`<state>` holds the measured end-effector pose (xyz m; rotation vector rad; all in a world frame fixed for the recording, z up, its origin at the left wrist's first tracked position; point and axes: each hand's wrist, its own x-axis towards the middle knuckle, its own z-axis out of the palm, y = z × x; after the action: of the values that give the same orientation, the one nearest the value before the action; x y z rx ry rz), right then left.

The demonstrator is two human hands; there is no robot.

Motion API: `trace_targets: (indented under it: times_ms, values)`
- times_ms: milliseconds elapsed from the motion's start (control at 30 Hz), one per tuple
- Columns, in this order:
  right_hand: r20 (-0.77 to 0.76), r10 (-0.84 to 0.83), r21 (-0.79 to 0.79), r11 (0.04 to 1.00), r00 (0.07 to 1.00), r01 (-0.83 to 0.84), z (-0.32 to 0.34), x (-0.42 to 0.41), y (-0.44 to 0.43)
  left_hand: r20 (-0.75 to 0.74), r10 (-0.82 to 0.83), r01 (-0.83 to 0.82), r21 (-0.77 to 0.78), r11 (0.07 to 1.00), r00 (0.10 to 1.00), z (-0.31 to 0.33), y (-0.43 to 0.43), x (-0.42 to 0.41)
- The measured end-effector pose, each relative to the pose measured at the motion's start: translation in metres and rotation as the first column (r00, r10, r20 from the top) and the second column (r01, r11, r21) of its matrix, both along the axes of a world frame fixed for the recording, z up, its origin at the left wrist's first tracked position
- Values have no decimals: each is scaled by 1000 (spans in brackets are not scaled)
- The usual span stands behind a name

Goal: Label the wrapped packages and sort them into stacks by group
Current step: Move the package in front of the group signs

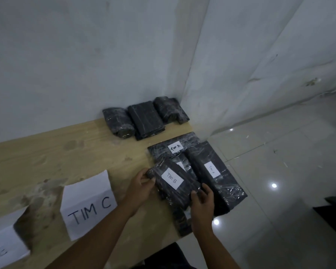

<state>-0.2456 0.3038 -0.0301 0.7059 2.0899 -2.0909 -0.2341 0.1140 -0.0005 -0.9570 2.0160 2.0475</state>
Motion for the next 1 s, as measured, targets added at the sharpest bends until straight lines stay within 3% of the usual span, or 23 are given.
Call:
trace_targets:
  times_ms: [167, 300, 400, 567, 833, 1000]
  values:
    - [-25, 48, 47, 998, 999, -47, -1, -26, 19, -1, 16, -15, 81, 997, 1000, -4, 23, -33]
    - [-115, 107, 219, 972, 988, -80, 7, -42, 39, 9, -17, 16, 70, 997, 1000, -2, 35, -59]
    - [-141, 138, 402, 913, 980, -71, 15, -56, 60, -11, -97, 97, 10, 995, 995, 6, 48, -79]
    - [-187, 142, 560, 828, 972, -13, 22, -75, 93, 26, -284, 285, -110, 952, 958, 9, 74, -106]
    - [-70, 190, 781, 621, 979, -65, -3, -76, 120, 103, -467, 476, -92, 875, 878, 4, 93, -120]
    - [-8, 148, 781, 618, 989, -86, -12, -72, 118, 143, -533, 550, -134, 824, 834, 1, 95, -120]
